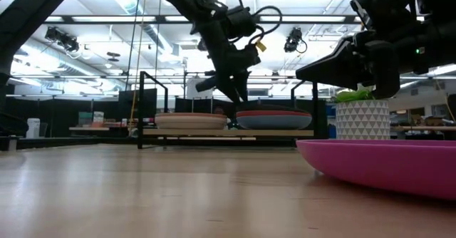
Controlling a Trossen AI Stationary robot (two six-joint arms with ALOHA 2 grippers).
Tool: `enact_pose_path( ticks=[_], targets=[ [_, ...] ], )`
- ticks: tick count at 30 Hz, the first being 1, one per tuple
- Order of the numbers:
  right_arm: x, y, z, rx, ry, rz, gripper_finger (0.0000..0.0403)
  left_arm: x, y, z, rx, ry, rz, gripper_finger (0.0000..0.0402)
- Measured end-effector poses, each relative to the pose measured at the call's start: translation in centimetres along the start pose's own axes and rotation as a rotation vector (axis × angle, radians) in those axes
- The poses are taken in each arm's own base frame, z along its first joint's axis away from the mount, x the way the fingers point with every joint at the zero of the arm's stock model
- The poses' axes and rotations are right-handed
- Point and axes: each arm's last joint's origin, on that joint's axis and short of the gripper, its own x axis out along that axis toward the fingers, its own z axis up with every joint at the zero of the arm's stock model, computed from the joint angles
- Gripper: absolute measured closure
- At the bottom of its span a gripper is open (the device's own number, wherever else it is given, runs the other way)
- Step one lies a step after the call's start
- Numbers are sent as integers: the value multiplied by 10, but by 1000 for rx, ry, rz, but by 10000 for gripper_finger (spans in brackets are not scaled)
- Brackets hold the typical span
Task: Place and stack plates onto a shelf
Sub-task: Stack the green plate on top of the the orange plate on the shelf
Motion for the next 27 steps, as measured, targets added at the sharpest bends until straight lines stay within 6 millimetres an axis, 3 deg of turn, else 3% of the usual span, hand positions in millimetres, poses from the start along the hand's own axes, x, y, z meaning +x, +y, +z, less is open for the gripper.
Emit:
enact_pose_path(
  ticks=[6,16,27],
  targets=[
    [0,0,0,0,0,0,359,-8,4,-2,-125,-4,18,287],
    [0,0,0,7,-1,4,359,-17,10,-11,-275,-22,47,320],
    [0,1,0,14,-5,17,359,14,5,-22,-353,-21,-5,358]
  ],
)
